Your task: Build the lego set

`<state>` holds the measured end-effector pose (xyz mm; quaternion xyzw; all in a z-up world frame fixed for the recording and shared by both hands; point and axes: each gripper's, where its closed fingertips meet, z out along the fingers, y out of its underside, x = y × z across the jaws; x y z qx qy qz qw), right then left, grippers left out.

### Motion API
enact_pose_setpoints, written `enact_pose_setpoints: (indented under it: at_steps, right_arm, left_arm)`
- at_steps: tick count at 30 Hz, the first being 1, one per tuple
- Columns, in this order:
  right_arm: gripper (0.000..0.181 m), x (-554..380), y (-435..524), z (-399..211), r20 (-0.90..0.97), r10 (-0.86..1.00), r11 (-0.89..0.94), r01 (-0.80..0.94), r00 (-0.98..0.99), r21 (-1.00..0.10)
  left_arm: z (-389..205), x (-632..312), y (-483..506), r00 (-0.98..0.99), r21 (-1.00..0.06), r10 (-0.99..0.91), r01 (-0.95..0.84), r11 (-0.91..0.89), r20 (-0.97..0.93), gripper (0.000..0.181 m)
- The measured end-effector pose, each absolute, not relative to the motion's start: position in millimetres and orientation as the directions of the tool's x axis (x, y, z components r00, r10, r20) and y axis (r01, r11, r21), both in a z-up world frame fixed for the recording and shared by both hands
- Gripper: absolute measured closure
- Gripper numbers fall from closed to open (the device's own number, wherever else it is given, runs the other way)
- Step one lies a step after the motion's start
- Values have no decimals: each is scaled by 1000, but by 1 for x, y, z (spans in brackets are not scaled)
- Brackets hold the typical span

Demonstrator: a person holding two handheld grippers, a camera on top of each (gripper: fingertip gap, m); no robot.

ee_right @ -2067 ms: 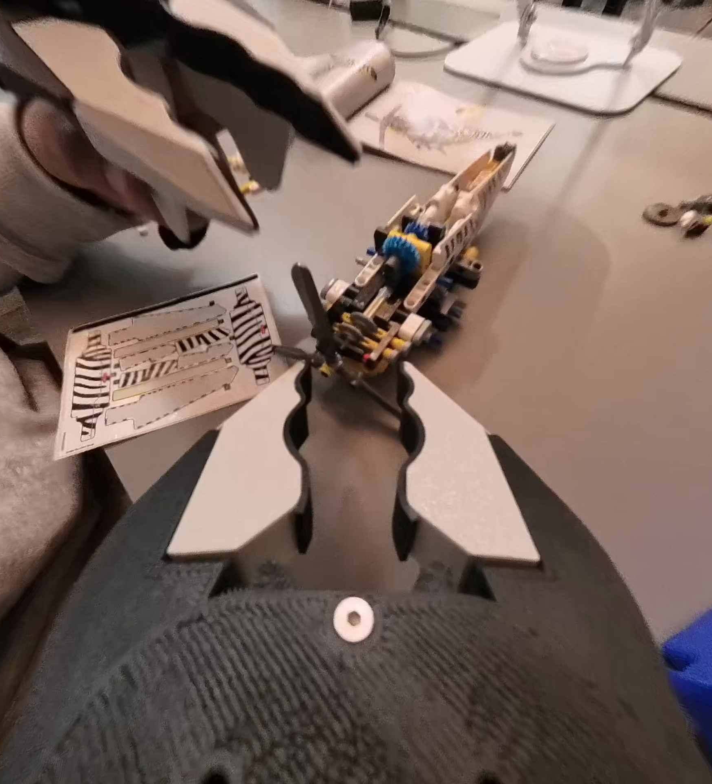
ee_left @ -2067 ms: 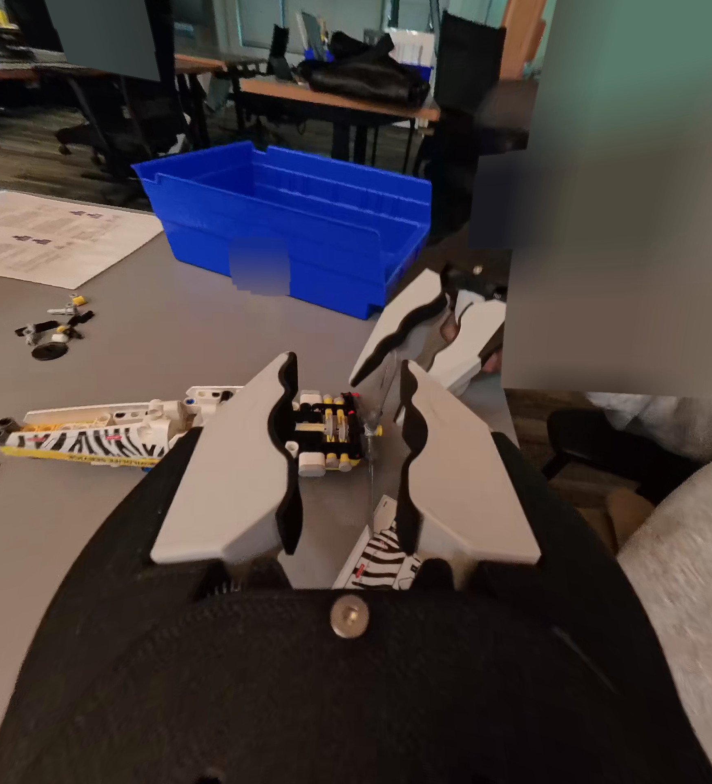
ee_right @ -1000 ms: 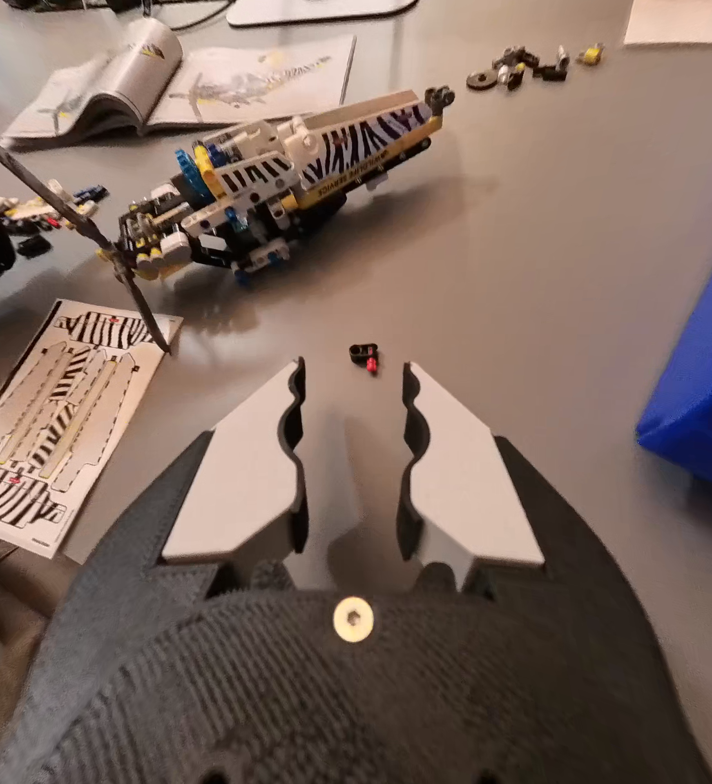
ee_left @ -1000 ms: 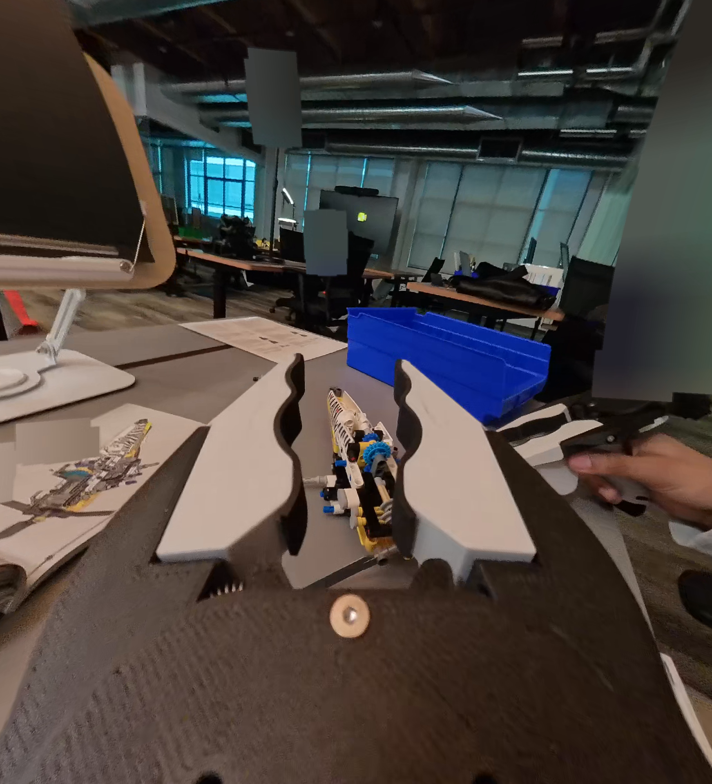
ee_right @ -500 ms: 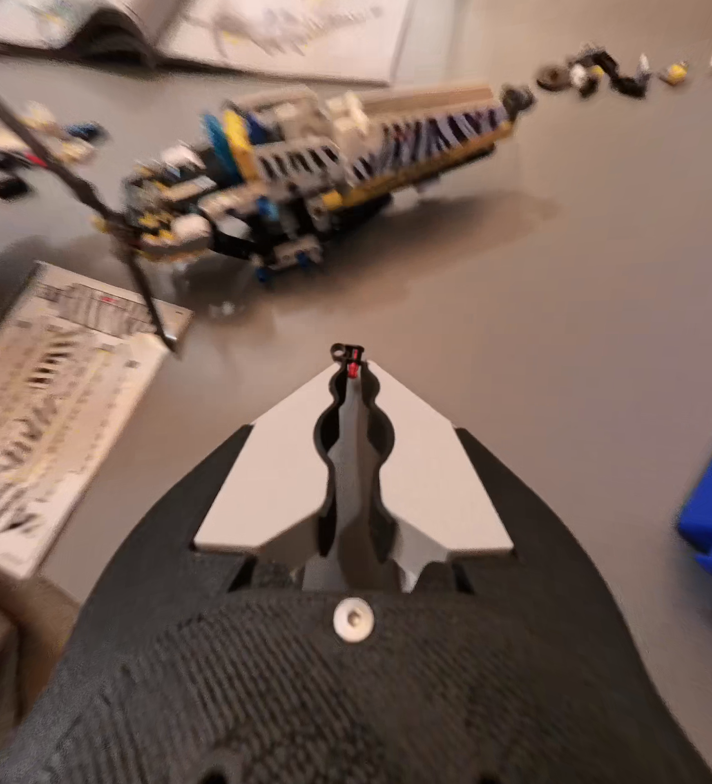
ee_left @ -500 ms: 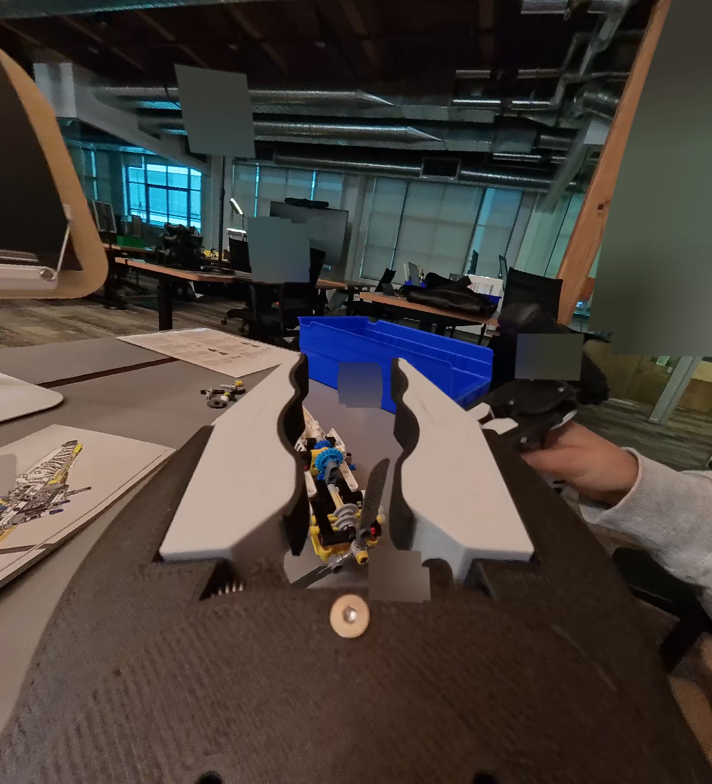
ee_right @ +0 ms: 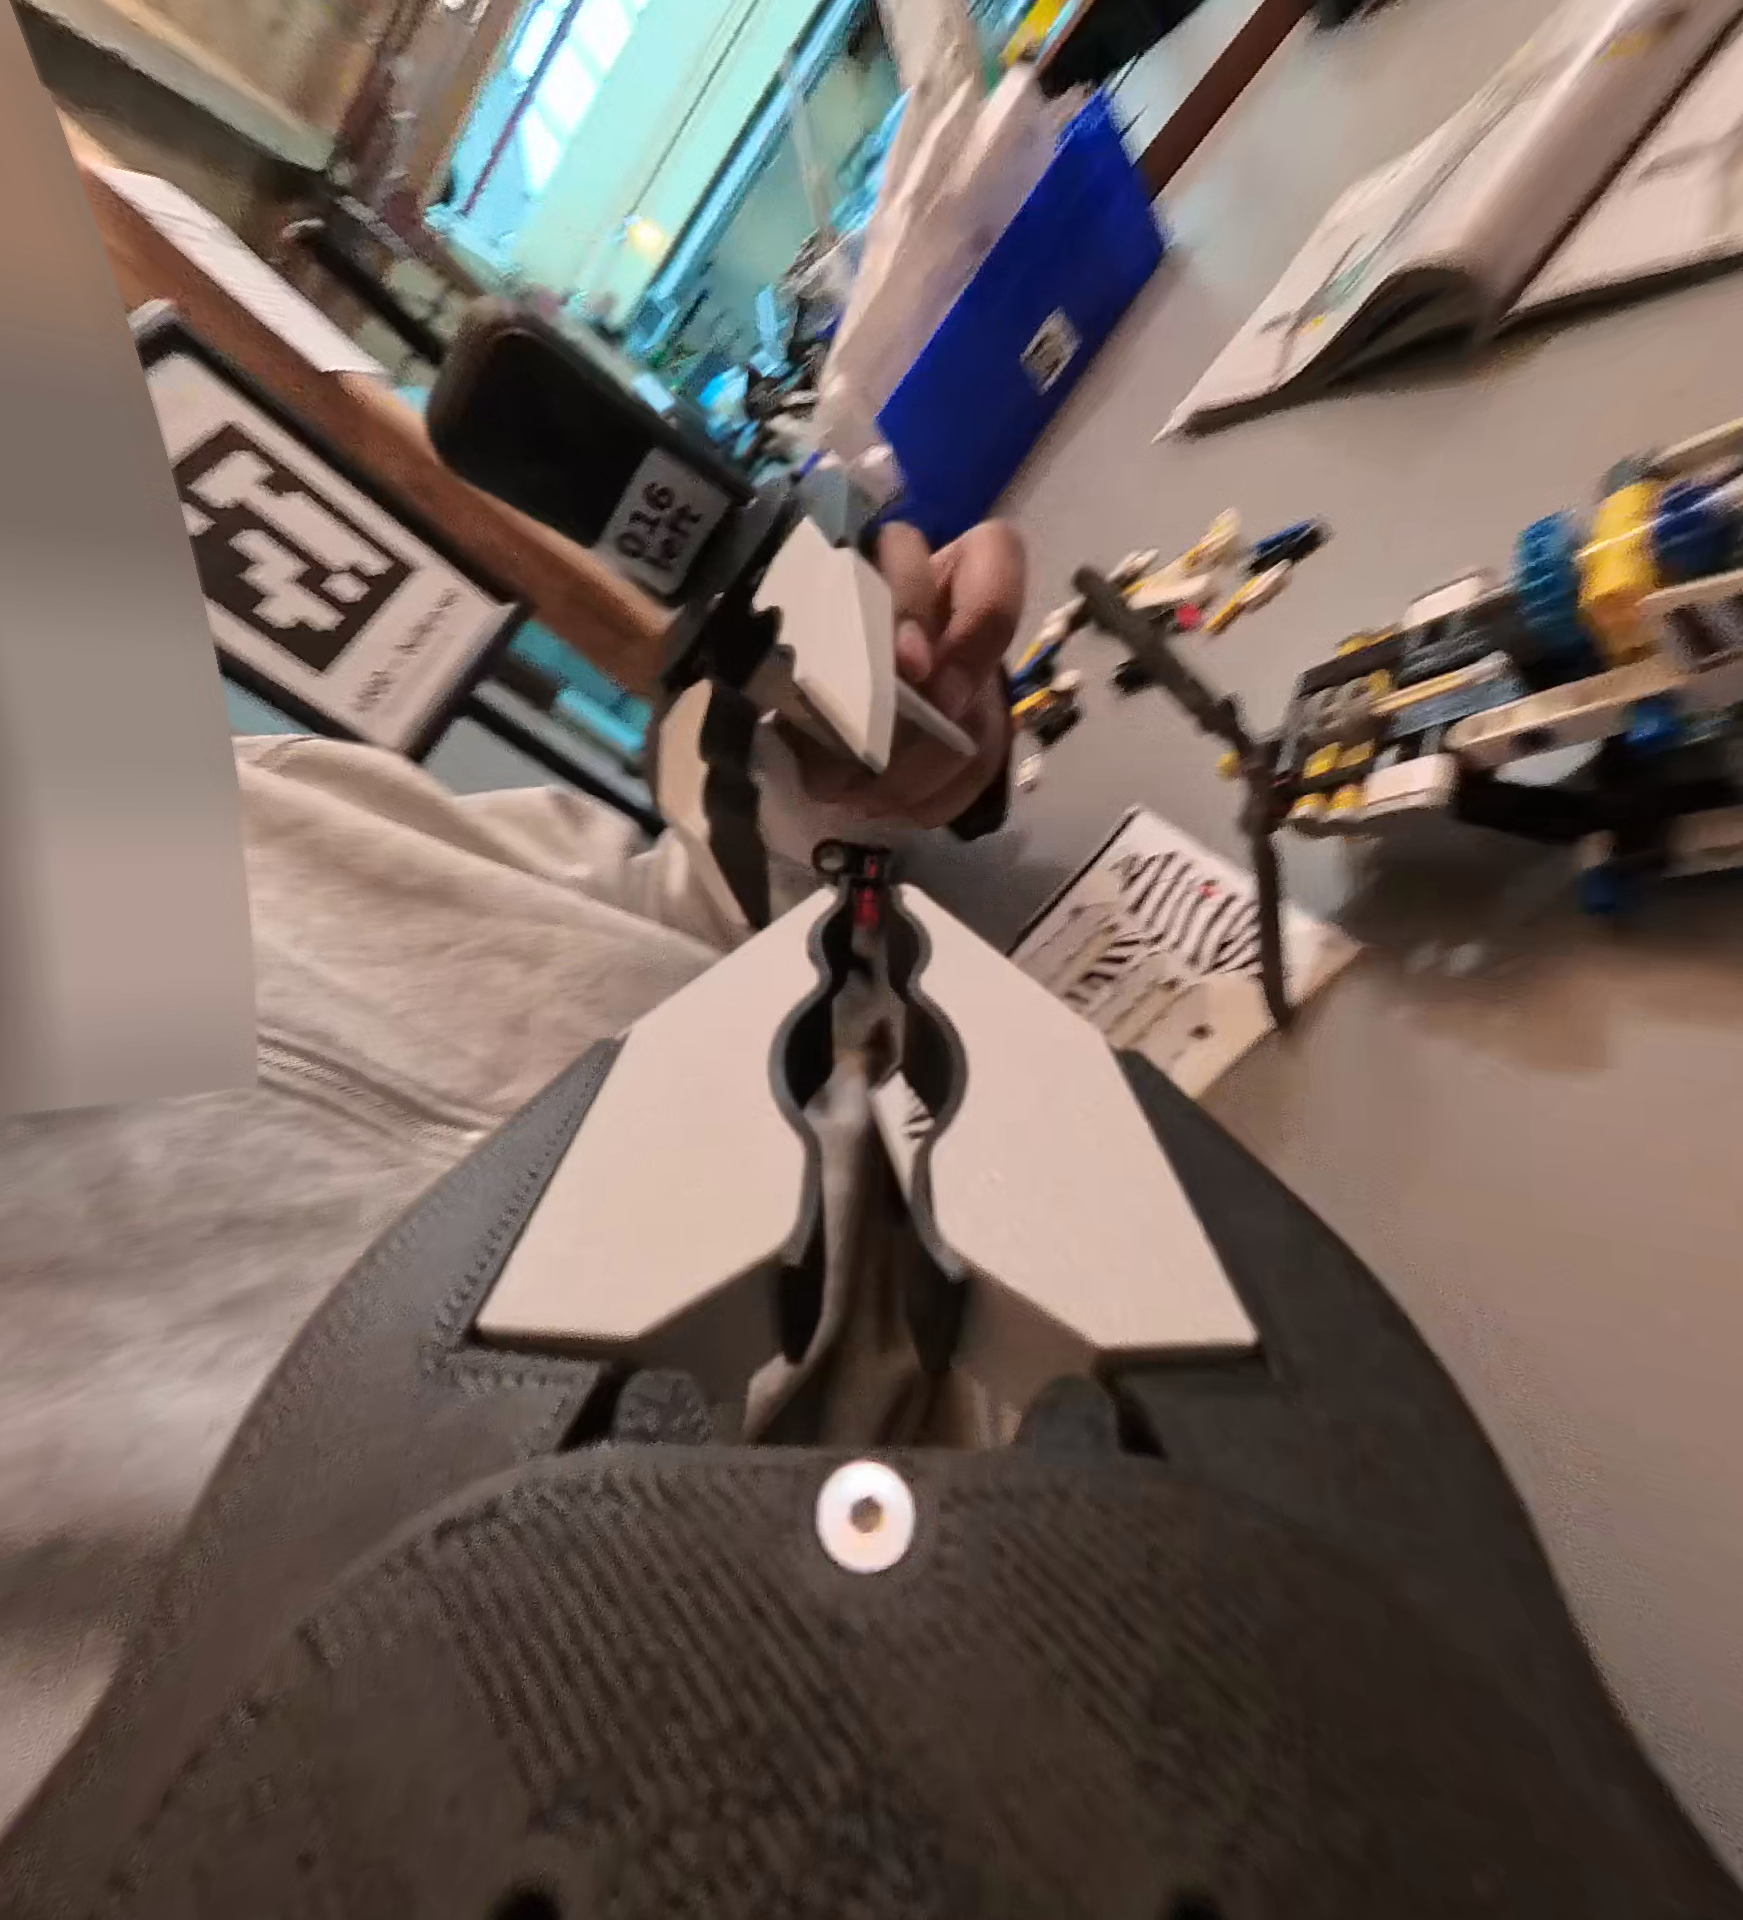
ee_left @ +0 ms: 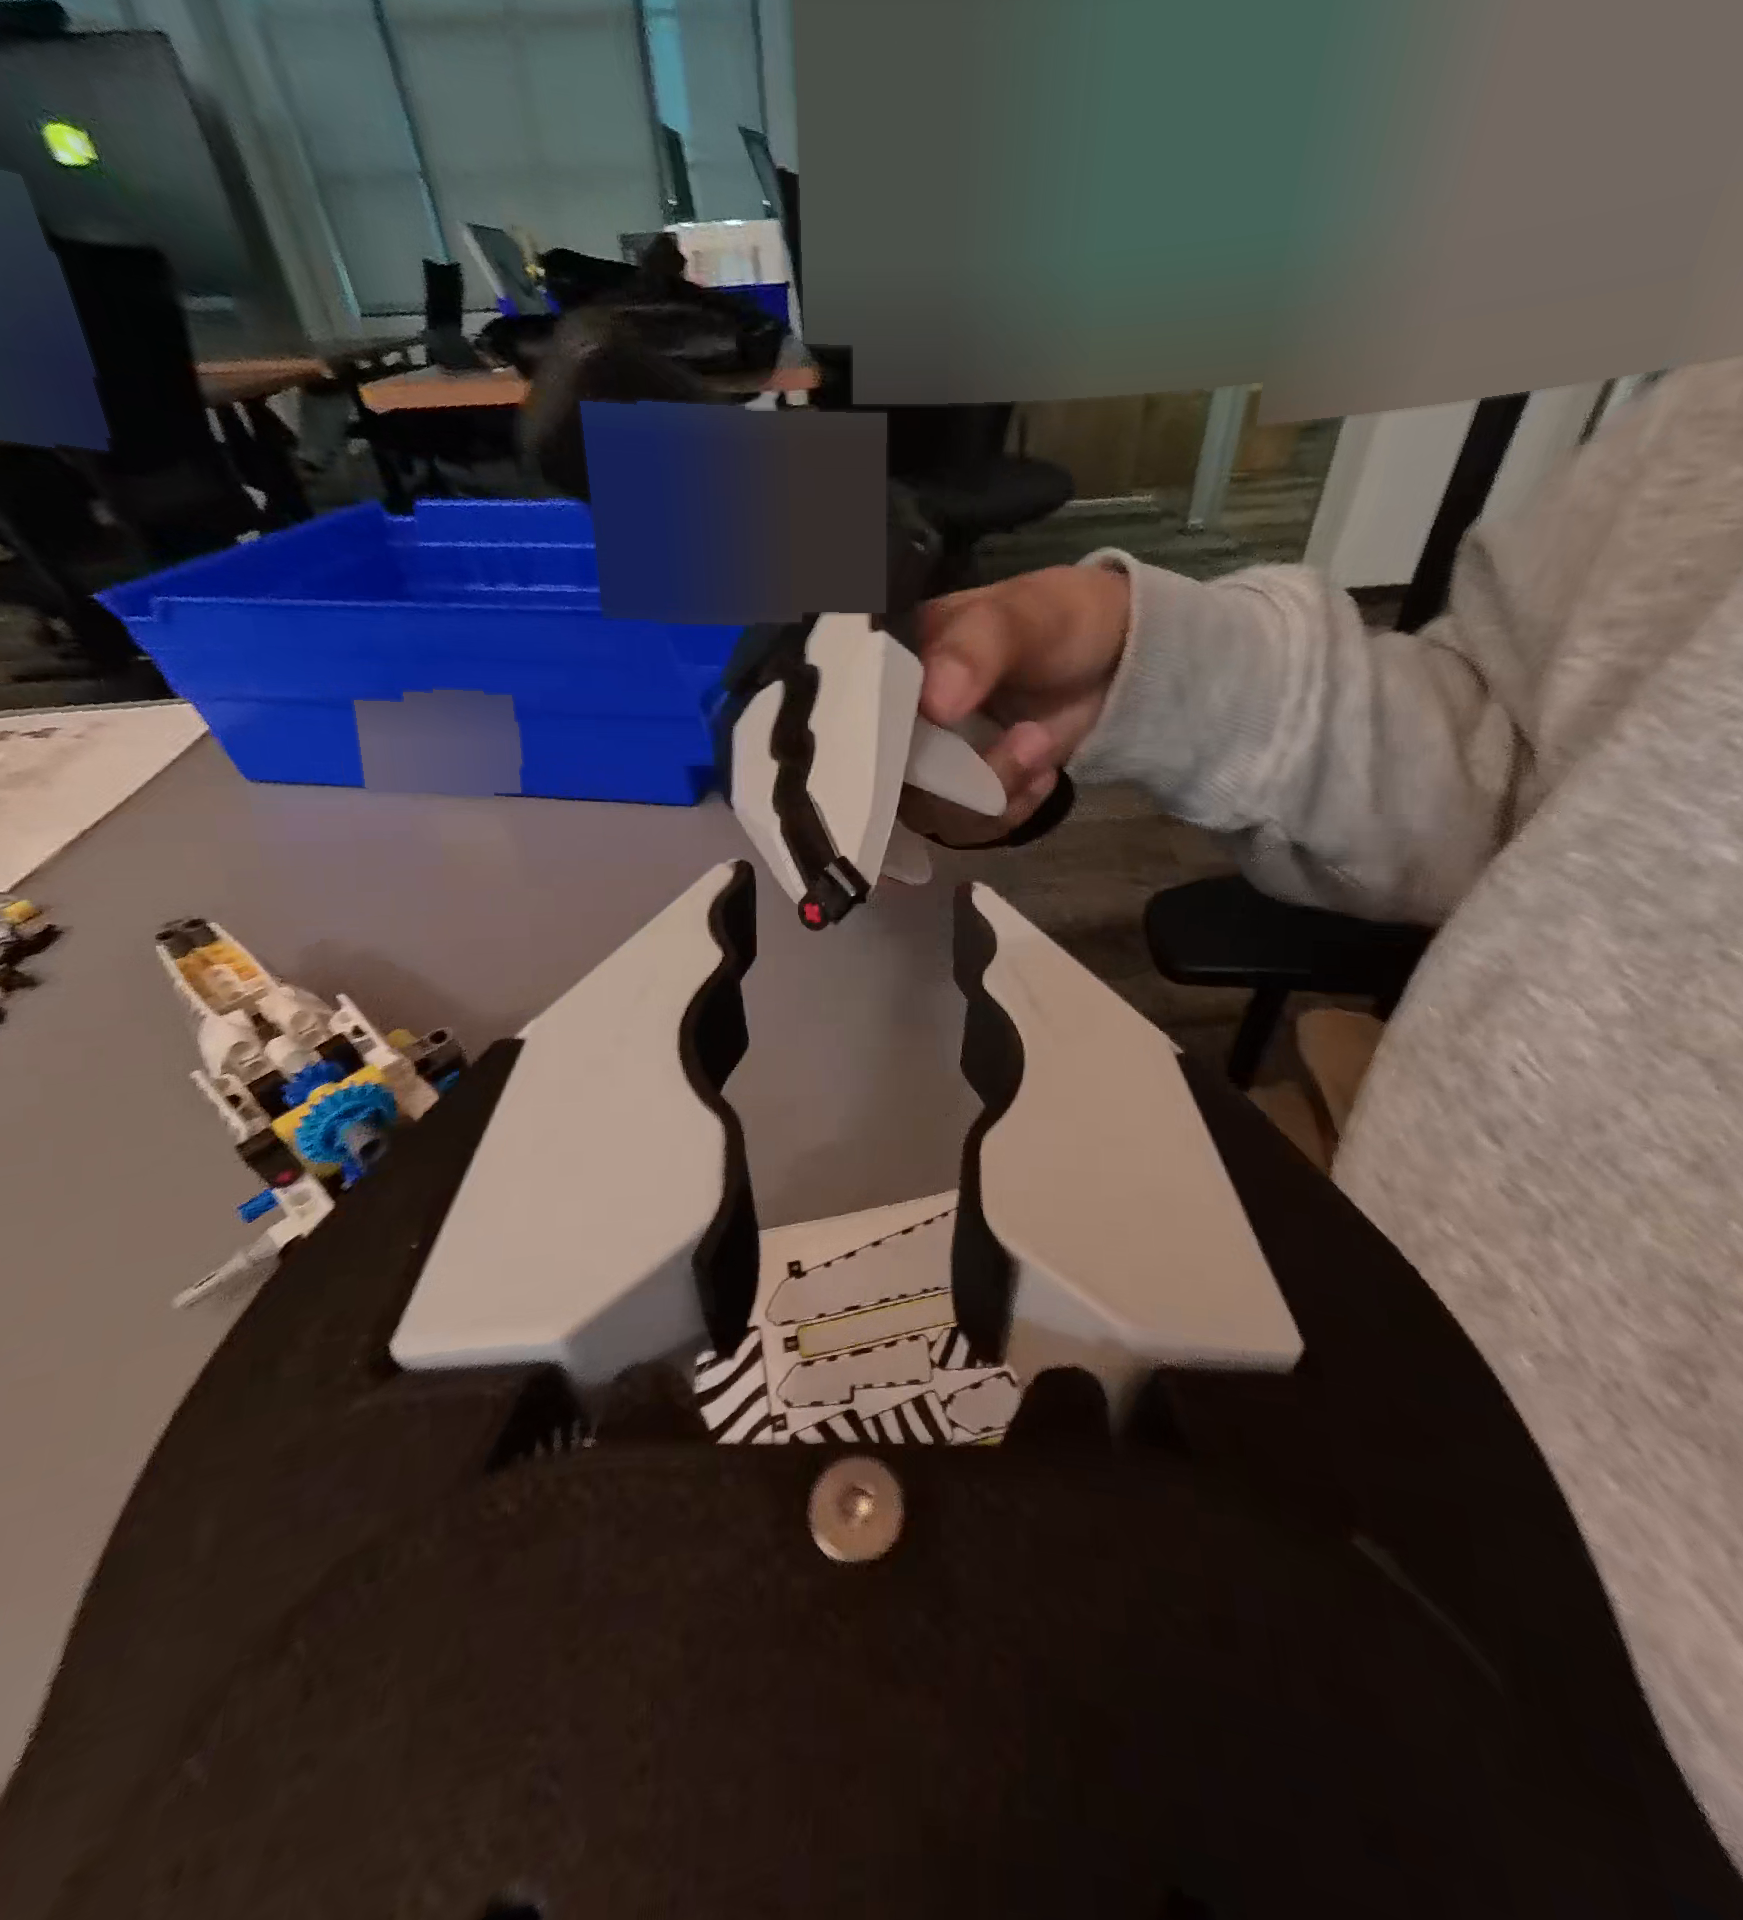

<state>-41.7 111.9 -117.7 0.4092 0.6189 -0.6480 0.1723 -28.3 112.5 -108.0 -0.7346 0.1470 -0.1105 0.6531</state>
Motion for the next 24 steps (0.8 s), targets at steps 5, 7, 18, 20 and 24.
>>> enact_pose_setpoints:
  at_steps: [5,7,18,20,24]
  right_arm:
    - [178,-32,102,-127,-822,173,-53,828,-543,-558]
    - [178,-33,101,-124,-838,134,-54,841,-529,-539]
    - [179,-49,114,-117,-821,118,-229,789,-558,-570]
    - [179,-50,114,-118,-817,127,-240,782,-563,-576]
    - [179,-50,115,-114,-807,116,-275,762,-578,-586]
  left_arm:
    - [-115,-16,118,925,-981,-368,-148,-125,-92,158]
    - [-116,-19,121,933,-975,-333,-186,-125,-135,169]
    - [-112,-33,126,962,-986,-242,-150,-79,-127,175]
    - [-112,-34,126,965,-987,-235,-140,-74,-119,175]
    - [-108,-34,126,970,-994,-223,-104,-42,-92,174]
